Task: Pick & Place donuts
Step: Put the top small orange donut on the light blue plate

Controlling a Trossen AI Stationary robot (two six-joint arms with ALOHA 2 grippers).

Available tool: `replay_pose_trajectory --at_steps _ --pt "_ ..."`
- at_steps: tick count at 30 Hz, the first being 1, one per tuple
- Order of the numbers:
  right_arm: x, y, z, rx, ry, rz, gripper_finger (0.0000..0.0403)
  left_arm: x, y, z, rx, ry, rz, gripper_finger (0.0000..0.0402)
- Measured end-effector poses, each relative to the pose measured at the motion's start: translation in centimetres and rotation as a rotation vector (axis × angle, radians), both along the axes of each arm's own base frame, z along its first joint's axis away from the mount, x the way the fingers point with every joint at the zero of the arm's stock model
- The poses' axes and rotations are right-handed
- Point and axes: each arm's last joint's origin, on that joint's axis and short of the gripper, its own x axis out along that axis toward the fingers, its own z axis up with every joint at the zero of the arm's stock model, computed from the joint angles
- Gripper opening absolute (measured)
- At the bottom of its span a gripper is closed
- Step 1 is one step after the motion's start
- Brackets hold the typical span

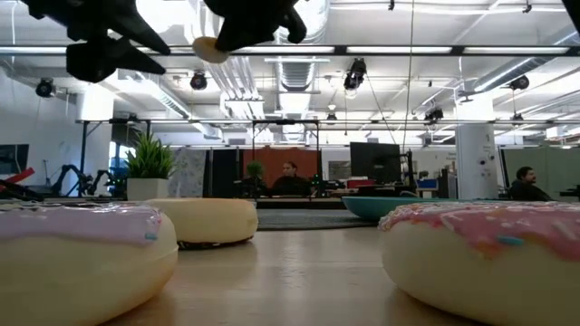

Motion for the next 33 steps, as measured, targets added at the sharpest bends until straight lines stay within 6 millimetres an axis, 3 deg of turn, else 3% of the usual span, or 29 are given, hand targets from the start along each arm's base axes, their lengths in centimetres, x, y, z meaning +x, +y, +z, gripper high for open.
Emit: replay_pose_trajectory --at_steps 10,18,33 --pt "0.2 0.5 -0.6 0.024 -0.016 -0.003 0.0011 2.4 -0.5 0.2 0.208 -0.016 -0.066 0.0129" --pt "0.0 0.9 -0.5 -0.001 -0.005 -0.005 0.0011 2.9 -0.3 -0.2 0.310 0.032 0.044 0.0129" --pt "0.0 0.9 -0.7 -0.092 0.065 0.040 0.0011 3.6 0.4 0.7 0.263 -0.046 0.026 0.0129"
